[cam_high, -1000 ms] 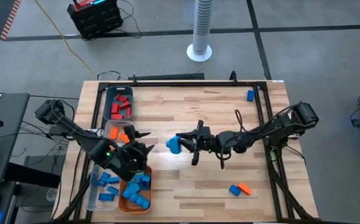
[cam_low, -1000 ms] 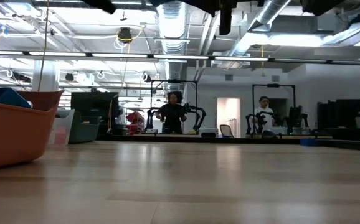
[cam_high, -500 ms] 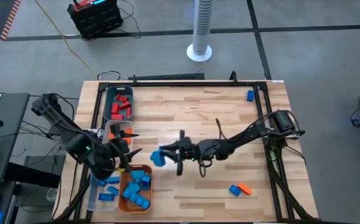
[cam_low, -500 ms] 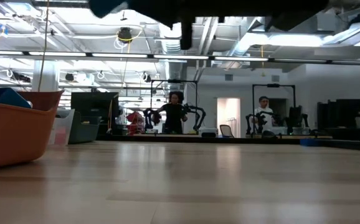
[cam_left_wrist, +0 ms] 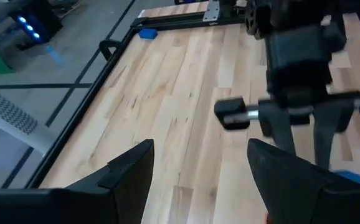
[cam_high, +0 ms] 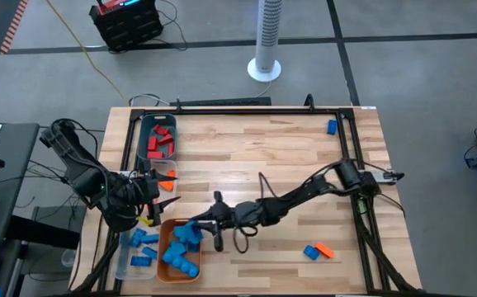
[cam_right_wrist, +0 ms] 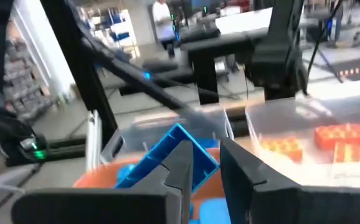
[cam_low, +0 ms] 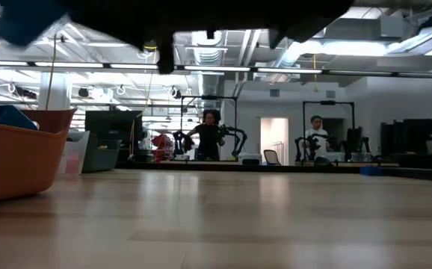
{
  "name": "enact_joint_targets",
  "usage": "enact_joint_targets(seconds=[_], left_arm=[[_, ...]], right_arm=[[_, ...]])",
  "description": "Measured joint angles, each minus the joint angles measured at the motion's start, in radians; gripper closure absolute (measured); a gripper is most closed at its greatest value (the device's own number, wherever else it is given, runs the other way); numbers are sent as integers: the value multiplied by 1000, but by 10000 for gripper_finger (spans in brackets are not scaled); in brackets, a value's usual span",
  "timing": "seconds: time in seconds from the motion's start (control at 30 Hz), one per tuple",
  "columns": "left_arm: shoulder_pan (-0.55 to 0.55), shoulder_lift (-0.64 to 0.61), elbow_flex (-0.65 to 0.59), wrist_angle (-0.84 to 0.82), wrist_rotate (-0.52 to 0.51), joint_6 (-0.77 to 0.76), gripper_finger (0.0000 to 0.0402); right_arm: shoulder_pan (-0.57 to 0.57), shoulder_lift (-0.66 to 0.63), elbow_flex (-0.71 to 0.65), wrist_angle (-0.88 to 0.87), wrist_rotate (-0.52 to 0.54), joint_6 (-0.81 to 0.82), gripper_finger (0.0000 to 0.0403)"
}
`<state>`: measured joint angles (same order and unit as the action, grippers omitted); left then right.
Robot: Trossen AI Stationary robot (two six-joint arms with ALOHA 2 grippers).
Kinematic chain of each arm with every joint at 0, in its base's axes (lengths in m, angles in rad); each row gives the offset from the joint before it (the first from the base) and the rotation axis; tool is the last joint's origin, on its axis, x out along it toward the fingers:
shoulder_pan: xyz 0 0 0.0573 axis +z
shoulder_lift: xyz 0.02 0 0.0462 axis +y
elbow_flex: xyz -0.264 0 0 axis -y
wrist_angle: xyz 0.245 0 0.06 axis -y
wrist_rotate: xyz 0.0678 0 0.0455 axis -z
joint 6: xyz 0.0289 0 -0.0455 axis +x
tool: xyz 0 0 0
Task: Sort blocks
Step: Put the light blue game piece into the orange bin, then put the orange game piece into the top transparent bin
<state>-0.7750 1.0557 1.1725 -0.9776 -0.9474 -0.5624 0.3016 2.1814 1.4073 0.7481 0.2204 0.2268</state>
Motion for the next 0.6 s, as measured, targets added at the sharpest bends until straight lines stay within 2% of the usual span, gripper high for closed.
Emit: enact_joint_targets(seconds=[0.2, 0.33, 0.47, 0.6], left_arm=[[0, 5, 0, -5, 4, -12, 150], [0, 5, 0, -5, 4, -18, 150], [0, 5, 0, -4, 4, -18, 150], [0, 5, 0, -5, 4, -22, 150]], right_arm=[[-12, 95, 116, -154, -62, -54, 316], [-15, 98, 152, -301, -64, -96, 292], [-23, 23, 152, -461, -66, -117, 244], [-9, -112, 155, -716, -65, -183, 197]])
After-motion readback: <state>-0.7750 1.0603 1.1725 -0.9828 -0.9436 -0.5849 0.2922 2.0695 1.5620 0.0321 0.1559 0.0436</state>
